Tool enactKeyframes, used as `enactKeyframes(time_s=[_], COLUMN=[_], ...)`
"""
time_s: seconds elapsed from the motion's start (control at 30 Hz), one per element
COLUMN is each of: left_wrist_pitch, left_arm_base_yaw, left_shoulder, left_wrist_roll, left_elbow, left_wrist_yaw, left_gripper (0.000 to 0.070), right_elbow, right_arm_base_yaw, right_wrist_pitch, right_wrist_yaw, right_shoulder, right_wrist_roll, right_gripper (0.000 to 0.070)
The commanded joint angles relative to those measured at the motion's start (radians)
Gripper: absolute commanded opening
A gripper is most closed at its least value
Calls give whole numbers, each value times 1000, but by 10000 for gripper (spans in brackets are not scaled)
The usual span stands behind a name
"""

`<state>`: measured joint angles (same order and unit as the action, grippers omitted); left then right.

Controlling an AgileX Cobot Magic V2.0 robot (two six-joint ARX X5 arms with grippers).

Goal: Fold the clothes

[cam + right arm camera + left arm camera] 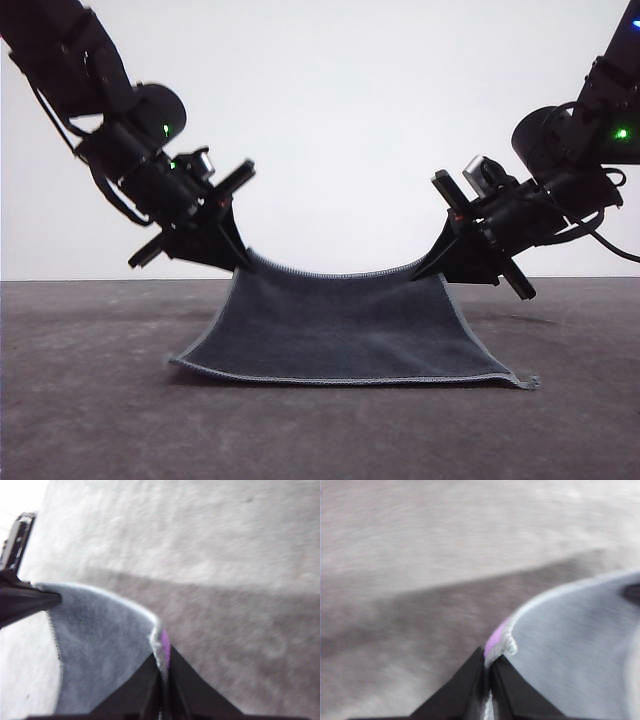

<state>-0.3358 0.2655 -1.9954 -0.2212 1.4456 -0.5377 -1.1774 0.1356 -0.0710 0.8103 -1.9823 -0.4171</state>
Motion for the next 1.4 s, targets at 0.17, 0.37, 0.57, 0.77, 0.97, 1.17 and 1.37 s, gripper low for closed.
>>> enactKeyframes(time_s=[0.17,0.37,0.57,0.77,0.97,1.17,1.37], left_wrist_pitch=[-76,-154,-179,-136,-62,-41,-55], left_arm_base_yaw=[12,14,29,43,44,44,59], left_shoulder=[3,27,60,136,234,306,326], left_wrist_roll=[72,129,151,145,123,122,111], left_elbow=[21,18,-11,-113,-257,-365,-420], left_wrist_yaw=[-11,-9,-9,-8,-8,-9,-17], left_gripper=[9,10,10,10,9,9,10], right_elbow=[-8,-6,-5,44,133,249,349], right_arm_base_yaw=[13,13,21,40,59,73,78], right_wrist_pitch=[145,217,272,256,236,191,180], right_wrist_yaw=[-2,-6,-7,-20,-27,-59,-61], right_shoulder=[40,91,128,176,236,308,372], right_wrist_roll=[149,206,244,251,268,268,268], right_gripper=[4,4,4,4,4,4,13])
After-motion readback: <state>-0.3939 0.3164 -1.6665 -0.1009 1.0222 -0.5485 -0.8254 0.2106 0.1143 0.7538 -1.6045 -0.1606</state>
